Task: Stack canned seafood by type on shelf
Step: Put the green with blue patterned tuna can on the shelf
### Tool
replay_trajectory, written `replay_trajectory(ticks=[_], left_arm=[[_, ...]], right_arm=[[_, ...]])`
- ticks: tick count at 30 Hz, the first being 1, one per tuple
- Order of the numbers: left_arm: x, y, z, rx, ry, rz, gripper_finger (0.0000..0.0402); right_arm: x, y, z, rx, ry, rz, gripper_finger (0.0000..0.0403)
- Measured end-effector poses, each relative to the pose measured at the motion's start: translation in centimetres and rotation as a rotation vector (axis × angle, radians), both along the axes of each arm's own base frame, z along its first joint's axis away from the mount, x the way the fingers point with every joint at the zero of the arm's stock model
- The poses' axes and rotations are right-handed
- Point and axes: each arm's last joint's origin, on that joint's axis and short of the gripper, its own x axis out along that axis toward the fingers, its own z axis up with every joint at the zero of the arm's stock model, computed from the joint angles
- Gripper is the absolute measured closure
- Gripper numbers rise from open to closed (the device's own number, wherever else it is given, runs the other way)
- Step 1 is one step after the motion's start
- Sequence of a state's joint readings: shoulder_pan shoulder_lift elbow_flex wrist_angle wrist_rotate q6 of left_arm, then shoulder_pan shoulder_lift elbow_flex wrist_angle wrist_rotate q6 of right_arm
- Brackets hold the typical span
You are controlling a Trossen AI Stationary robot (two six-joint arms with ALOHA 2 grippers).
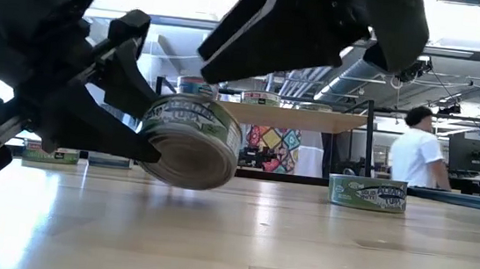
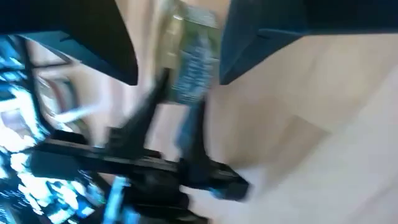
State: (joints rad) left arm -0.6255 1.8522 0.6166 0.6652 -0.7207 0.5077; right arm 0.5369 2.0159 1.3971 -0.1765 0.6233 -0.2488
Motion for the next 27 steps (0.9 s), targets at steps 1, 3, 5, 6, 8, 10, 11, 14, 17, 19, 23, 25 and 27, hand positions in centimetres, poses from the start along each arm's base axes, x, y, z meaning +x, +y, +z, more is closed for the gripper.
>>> replay_trajectory(ticks=[1, 3, 5, 6, 8, 10, 11, 14, 17, 19, 23, 25, 27], left_arm=[[0.2, 0.2, 0.0, -0.02, -0.001, -0.003, 0.0284], [0.5, 0.5, 0.1, -0.057, -0.008, 0.002, 0.0284], [0.8, 0.8, 0.3, -0.081, -0.026, 0.024, 0.0284], [0.9, 1.0, 0.4, -0.092, -0.033, 0.034, 0.0284], [1.1, 1.2, 0.4, -0.103, -0.041, 0.048, 0.0284], [1.2, 1.4, 0.4, -0.108, -0.043, 0.058, 0.0284], [1.2, 1.5, 0.4, -0.109, -0.044, 0.059, 0.0284], [1.3, 1.4, 0.6, -0.116, -0.059, 0.058, 0.0284], [1.4, 1.4, 0.8, -0.124, -0.078, 0.055, 0.0281], [1.4, 1.3, 0.9, -0.123, -0.082, 0.053, 0.0275], [1.4, 1.3, 0.9, -0.11, -0.079, 0.046, 0.0274], [1.4, 1.3, 0.9, -0.112, -0.081, 0.045, 0.0273], [1.4, 1.3, 0.9, -0.114, -0.081, 0.047, 0.0272]], right_arm=[[-0.1, 0.0, 0.1, -0.015, -0.003, -0.027, 0.0171], [-0.2, -0.2, -0.1, -0.033, 0.005, -0.058, 0.0156], [-0.4, -0.3, -0.4, -0.037, 0.022, -0.056, 0.0149], [-0.5, -0.4, -0.6, -0.039, 0.026, -0.056, 0.0148], [-0.6, -0.5, -1.1, -0.042, 0.034, -0.059, 0.0147], [-0.9, -0.7, -1.5, -0.036, 0.044, -0.068, 0.0147], [-0.9, -0.7, -1.7, -0.026, 0.04, -0.077, 0.0147], [-0.9, -0.8, -1.7, -0.015, 0.022, -0.114, 0.0148], [-0.8, -1.0, -1.7, -0.008, 0.014, -0.131, 0.0161], [-0.6, -1.3, -1.7, 0.004, 0.022, -0.129, 0.0173], [-0.2, -1.9, -2.5, -0.004, 0.039, -0.139, 0.0197], [0.0, -2.2, -2.8, -0.008, 0.047, -0.145, 0.0213], [0.2, -2.4, -3.0, 0.001, 0.054, -0.147, 0.0236]])
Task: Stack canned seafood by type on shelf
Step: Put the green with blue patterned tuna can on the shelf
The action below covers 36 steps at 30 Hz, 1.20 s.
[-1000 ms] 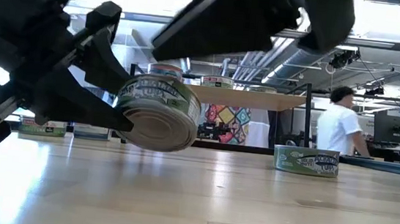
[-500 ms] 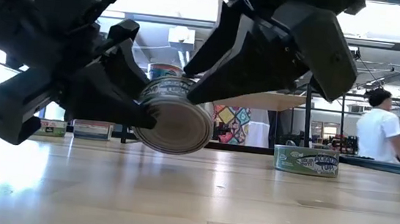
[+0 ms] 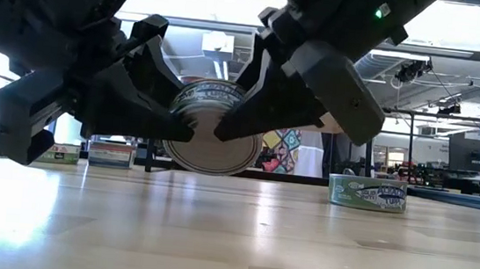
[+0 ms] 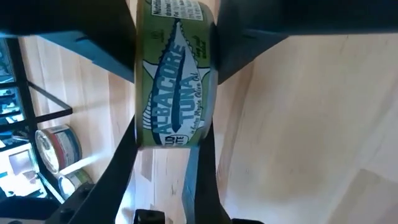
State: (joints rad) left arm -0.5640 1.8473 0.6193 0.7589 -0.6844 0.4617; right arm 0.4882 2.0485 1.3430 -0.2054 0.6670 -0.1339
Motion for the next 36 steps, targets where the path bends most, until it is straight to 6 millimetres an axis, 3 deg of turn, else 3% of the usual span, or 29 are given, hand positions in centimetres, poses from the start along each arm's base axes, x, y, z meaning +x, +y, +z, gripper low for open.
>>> replay_trajectory(ticks=[3, 7, 14, 19, 23, 29, 32, 36], left_arm=[[0.0, 0.1, -0.1, -0.001, 0.007, 0.012, 0.0263], [-0.2, 0.0, -0.2, 0.012, 0.021, 0.047, 0.024], [-1.2, -0.1, -1.0, 0.053, 0.046, 0.156, 0.0222], [-1.6, -0.4, -1.1, -0.035, 0.022, 0.204, 0.0227], [-1.5, -0.6, -1.0, -0.138, 0.01, 0.205, 0.0232], [-1.4, -0.6, -1.1, -0.184, 0.013, 0.196, 0.0234], [-1.4, -0.6, -1.1, -0.186, 0.014, 0.194, 0.0234], [-1.4, -0.6, -1.1, -0.186, 0.014, 0.194, 0.0234]], right_arm=[[0.0, -0.1, 0.0, -0.013, 0.0, -0.009, 0.0281], [-0.3, 0.5, 1.5, -0.047, 0.04, -0.02, 0.0282], [-2.2, 1.5, 6.5, -0.135, 0.154, -0.161, 0.0282], [-4.3, 0.4, 10.3, -0.341, 0.201, -0.295, 0.0282], [-5.3, -3.6, 12.6, -0.425, 0.273, -0.424, 0.0282], [-6.0, -11.6, 15.2, -0.395, 0.321, -0.495, 0.0282], [-6.4, -16.1, 15.1, -0.334, 0.358, -0.559, 0.0282], [-7.0, -20.1, 13.7, -0.233, 0.388, -0.563, 0.0282]])
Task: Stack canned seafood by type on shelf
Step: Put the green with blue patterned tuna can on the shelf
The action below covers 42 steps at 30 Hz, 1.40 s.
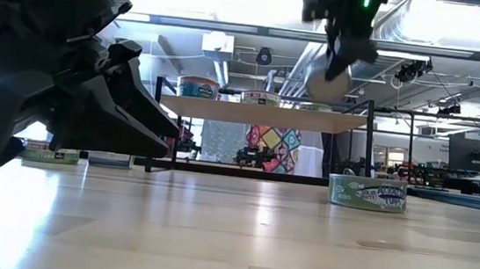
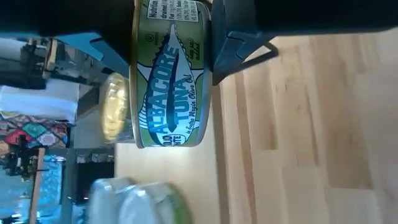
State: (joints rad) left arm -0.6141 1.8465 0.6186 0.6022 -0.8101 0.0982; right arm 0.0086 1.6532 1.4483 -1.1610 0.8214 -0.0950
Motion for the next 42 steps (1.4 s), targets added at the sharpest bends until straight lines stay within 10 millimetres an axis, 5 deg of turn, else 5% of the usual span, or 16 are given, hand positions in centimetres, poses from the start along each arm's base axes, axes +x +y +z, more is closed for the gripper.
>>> replay_trajectory(ticks=[5, 10, 16, 20, 25, 34, 42], left_arm=[[0.0, 0.0, 0.0, 0.007, 0.002, -0.003, 0.0234], [0.0, 0.0, 0.0, 0.007, 0.002, -0.002, 0.0234], [0.0, -0.1, 0.0, -0.026, 0.005, -0.014, 0.0234], [0.0, -0.1, -0.1, -0.05, 0.005, -0.015, 0.0234], [0.0, -0.1, -0.1, -0.066, 0.003, -0.013, 0.0234], [0.0, -0.1, -0.1, -0.08, 0.0, -0.006, 0.0234], [0.0, -0.2, -0.1, -0.091, 0.007, -0.02, 0.0234]], right_arm=[[0.0, -2.6, -2.2, -0.03, 0.035, -0.02, 0.0282], [0.1, -3.2, -2.5, -0.037, 0.009, -0.045, 0.0275], [0.3, -2.8, -1.0, 0.087, -0.023, -0.013, 0.0142], [0.1, -2.8, 0.9, 0.112, -0.05, -0.044, 0.0096], [0.2, -3.6, 2.8, 0.165, -0.152, -0.106, 0.0094], [0.7, -6.6, 2.5, 0.395, -0.269, -0.142, 0.0099], [-0.6, -9.5, 2.1, 0.412, -0.25, -0.278, 0.0162]])
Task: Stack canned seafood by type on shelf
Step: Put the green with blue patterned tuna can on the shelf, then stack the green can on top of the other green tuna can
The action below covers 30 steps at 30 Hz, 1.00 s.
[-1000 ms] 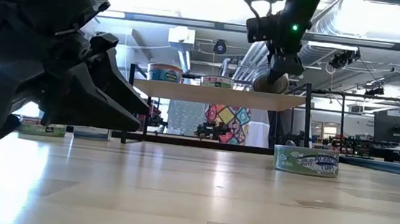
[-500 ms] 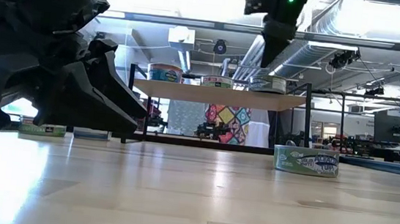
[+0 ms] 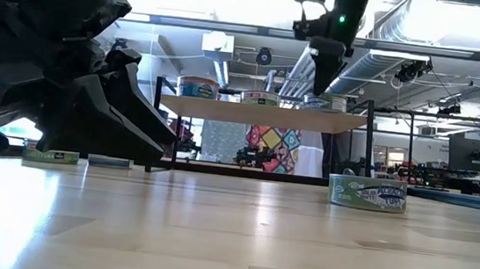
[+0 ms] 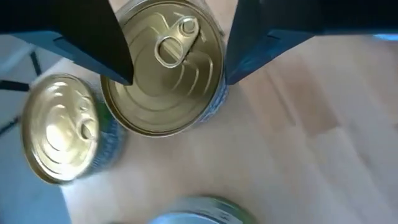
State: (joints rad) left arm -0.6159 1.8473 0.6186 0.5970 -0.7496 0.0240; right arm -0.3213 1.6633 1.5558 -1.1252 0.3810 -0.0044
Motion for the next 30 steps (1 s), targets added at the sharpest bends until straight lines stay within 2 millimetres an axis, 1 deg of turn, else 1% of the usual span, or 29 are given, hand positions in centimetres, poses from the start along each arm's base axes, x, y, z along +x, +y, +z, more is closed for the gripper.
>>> replay_trajectory(ticks=[5, 11, 14, 17, 19, 22, 25, 28, 30], left_arm=[[0.0, 0.0, 0.0, -0.01, -0.002, 0.005, 0.0234], [0.0, 0.0, 0.0, -0.011, -0.002, 0.005, 0.0234], [0.0, 0.0, 0.0, -0.016, -0.003, 0.008, 0.0234], [0.0, 0.0, 0.0, -0.02, -0.005, 0.01, 0.0234], [0.0, 0.0, 0.0, -0.02, -0.006, 0.01, 0.0234], [0.0, 0.0, 0.0, -0.02, -0.006, 0.01, 0.0234], [0.0, 0.0, 0.0, -0.02, -0.006, 0.01, 0.0234], [0.0, 0.0, 0.0, -0.019, -0.006, 0.009, 0.0234], [0.0, 0.0, 0.0, -0.02, -0.006, 0.01, 0.0234]], right_arm=[[-0.4, -0.4, 0.2, -0.035, 0.023, -0.007, 0.0195], [-0.4, 0.0, 0.8, -0.038, -0.021, 0.023, 0.0201], [-0.2, -0.6, 1.1, -0.047, -0.083, -0.004, 0.0205], [-0.2, -2.4, 1.5, -0.072, -0.168, -0.076, 0.0225], [-0.5, -4.0, 1.6, -0.088, -0.206, -0.131, 0.0249], [-1.2, -6.5, 1.3, -0.1, -0.247, -0.233, 0.0297], [-1.8, -8.6, 0.8, -0.076, -0.257, -0.283, 0.035], [-1.9, -9.9, -0.4, -0.026, -0.236, -0.281, 0.0392], [-1.8, -10.2, -1.0, -0.021, -0.204, -0.289, 0.0397]])
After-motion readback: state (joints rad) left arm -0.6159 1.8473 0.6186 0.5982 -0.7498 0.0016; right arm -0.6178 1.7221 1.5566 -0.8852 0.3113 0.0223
